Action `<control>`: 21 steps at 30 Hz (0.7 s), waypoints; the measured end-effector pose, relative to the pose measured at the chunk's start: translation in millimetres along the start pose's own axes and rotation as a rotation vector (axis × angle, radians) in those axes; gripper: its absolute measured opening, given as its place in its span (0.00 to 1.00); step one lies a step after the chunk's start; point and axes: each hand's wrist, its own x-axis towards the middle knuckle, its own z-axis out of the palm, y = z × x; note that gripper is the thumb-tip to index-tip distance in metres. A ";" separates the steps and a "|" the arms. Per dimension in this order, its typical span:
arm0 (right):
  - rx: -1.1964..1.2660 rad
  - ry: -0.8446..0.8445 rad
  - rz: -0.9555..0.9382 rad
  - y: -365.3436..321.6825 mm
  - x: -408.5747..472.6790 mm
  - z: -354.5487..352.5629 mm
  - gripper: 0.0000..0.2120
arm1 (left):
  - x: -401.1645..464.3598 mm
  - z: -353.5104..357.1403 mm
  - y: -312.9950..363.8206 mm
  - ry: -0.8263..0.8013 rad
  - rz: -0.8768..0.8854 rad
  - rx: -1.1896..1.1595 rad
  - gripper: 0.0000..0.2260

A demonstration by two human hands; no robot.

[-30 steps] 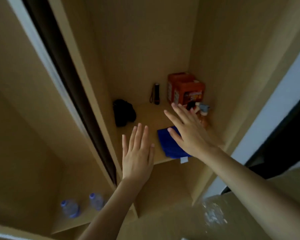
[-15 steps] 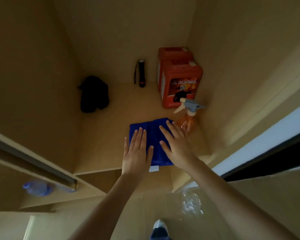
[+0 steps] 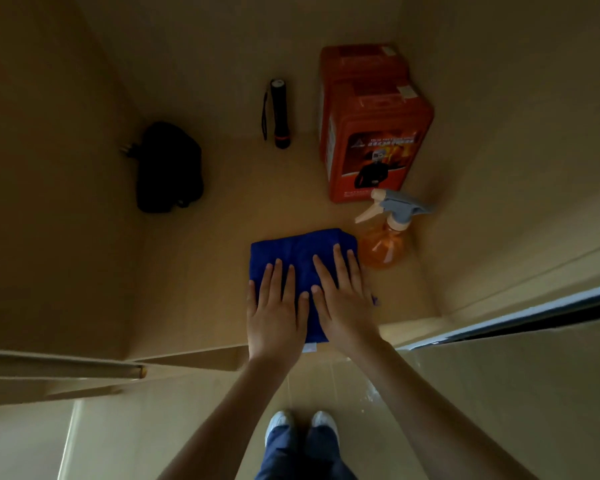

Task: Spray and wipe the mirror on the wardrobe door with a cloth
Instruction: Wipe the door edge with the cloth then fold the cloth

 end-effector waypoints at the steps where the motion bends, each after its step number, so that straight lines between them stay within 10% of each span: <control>1: 0.015 0.019 0.006 -0.8 -0.2 -0.2 0.25 | 0.1 -0.8 -0.3 -0.005 -0.012 -0.033 0.28; 15: 0.371 0.161 0.375 -23.8 9.5 -15.2 0.36 | 11.9 -29.3 2.5 0.067 -0.516 -0.658 0.33; 21: 0.700 0.046 0.512 -14.9 22.1 -19.9 0.40 | 41.2 -41.6 -11.8 -0.089 -0.730 -0.999 0.17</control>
